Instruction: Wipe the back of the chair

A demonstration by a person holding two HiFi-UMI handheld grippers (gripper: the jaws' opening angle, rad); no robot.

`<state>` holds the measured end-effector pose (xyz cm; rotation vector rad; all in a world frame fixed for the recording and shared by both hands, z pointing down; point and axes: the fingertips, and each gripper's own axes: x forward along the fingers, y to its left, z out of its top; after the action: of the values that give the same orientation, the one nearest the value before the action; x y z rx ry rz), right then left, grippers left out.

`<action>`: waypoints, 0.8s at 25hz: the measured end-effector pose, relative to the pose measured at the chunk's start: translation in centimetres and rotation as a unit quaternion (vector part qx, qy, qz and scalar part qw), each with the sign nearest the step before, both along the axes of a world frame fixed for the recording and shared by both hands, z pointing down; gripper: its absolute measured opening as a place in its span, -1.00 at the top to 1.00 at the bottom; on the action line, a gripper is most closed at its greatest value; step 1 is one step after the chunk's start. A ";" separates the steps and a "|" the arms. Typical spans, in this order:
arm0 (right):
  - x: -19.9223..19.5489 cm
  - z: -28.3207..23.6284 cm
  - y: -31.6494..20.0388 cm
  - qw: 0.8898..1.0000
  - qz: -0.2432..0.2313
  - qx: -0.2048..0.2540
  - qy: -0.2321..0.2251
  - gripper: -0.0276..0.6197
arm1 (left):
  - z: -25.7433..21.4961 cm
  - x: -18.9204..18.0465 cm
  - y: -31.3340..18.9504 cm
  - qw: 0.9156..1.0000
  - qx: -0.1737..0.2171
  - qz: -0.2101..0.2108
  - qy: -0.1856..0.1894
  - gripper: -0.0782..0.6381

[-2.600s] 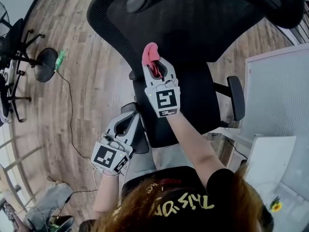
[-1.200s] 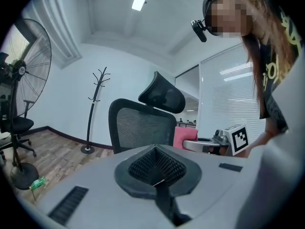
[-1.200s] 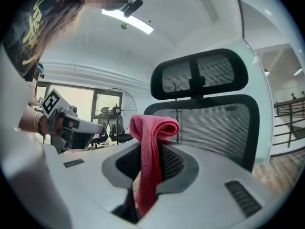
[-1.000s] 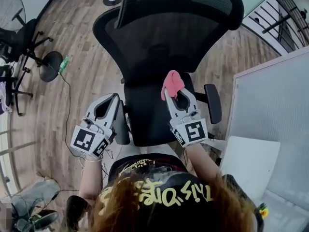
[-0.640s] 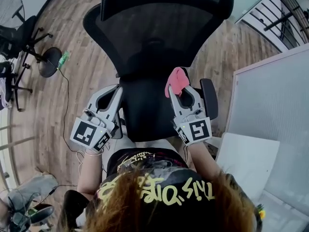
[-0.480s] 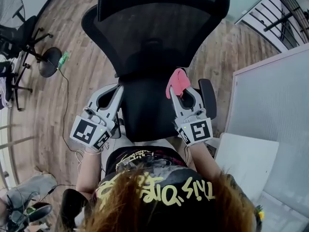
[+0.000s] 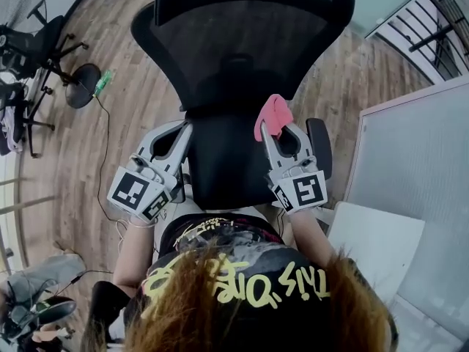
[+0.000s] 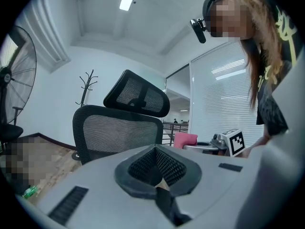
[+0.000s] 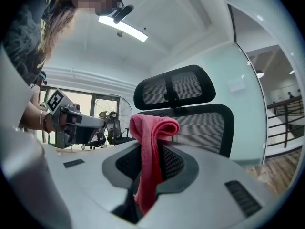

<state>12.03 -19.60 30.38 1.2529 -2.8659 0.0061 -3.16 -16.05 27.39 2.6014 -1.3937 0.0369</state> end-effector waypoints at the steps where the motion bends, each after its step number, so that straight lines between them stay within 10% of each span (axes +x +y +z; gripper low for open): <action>1: -0.1 0.0 0.1 1.000 -0.003 0.002 0.003 0.69 | 0.0 0.0 0.0 1.000 0.001 0.000 0.000 0.79; 20: -0.2 0.7 1.3 0.999 -0.037 -0.001 0.004 0.69 | 0.5 1.0 0.6 1.000 -0.003 -0.006 -0.008 0.79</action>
<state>11.86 -18.30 31.12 1.1439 -2.9024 0.0022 -2.20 -15.42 27.86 2.5936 -1.4108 0.0607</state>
